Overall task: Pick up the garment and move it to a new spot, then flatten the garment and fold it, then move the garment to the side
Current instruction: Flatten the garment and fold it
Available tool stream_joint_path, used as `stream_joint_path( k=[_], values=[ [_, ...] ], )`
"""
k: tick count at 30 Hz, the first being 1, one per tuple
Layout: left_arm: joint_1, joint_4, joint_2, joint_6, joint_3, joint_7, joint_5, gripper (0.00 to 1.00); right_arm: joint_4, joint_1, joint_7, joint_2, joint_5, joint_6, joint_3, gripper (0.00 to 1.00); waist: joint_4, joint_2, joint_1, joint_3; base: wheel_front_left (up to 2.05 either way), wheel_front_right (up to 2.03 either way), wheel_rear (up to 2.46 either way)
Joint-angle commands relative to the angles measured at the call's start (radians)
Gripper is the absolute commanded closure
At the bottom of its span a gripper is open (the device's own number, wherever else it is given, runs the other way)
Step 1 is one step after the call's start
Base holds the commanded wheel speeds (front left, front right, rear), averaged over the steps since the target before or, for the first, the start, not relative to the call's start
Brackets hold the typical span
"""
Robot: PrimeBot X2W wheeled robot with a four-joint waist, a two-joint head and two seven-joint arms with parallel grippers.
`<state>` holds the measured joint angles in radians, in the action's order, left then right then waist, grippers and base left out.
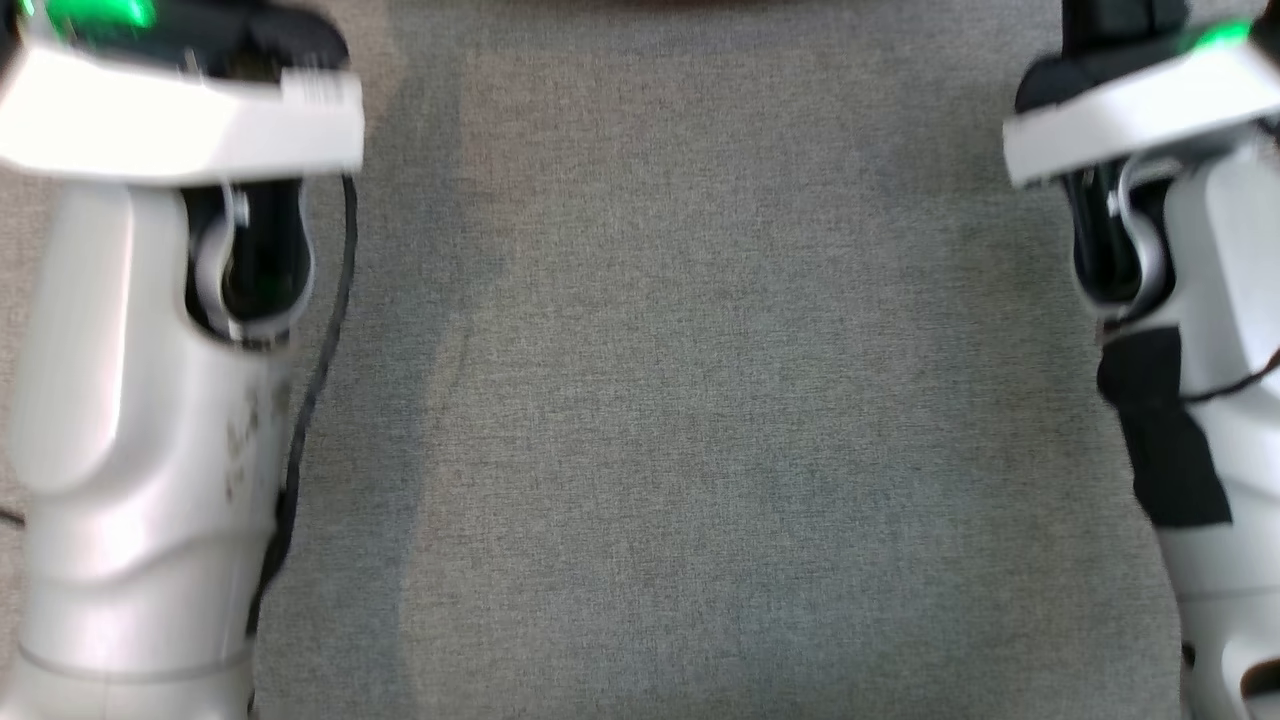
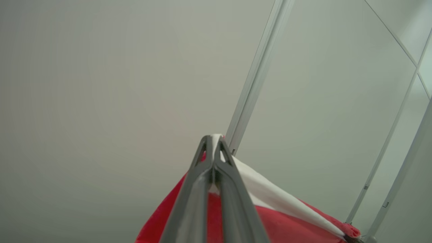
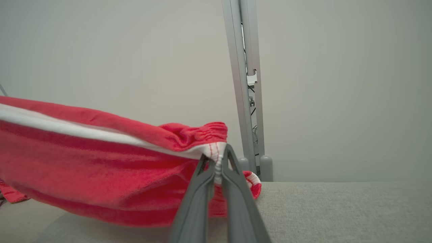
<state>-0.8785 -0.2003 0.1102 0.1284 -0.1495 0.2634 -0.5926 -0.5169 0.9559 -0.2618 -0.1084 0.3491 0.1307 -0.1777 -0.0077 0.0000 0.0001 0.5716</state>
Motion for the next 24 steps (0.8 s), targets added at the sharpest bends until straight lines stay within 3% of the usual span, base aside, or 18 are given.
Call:
stream_joint_path(
  k=[1, 9, 24],
  values=[
    [0.067, 0.038, 0.015, 0.002, 0.002, 0.001, -0.011, 1.00, 0.016, -0.052, -0.005, -0.008, 0.020, 0.000, -0.001, 1.00, -0.003, 0.0000, -0.0001, -0.024, 0.00, 0.00, 0.00],
    [0.375, 0.171, 0.008, 0.001, 0.036, 0.002, 0.015, 1.00, 0.132, -0.290, -0.005, -0.026, 0.037, 0.000, -0.008, 1.00, 0.013, 0.0000, -0.0001, -0.104, 0.00, 0.00, 0.00],
    [0.844, 0.273, -0.050, 0.001, 0.042, 0.002, 0.028, 1.00, 0.380, -0.779, -0.005, 0.015, -0.036, 0.000, 0.057, 1.00, 0.056, 0.0000, -0.0001, -0.349, 0.00, 0.00, 0.00]
  ],
)
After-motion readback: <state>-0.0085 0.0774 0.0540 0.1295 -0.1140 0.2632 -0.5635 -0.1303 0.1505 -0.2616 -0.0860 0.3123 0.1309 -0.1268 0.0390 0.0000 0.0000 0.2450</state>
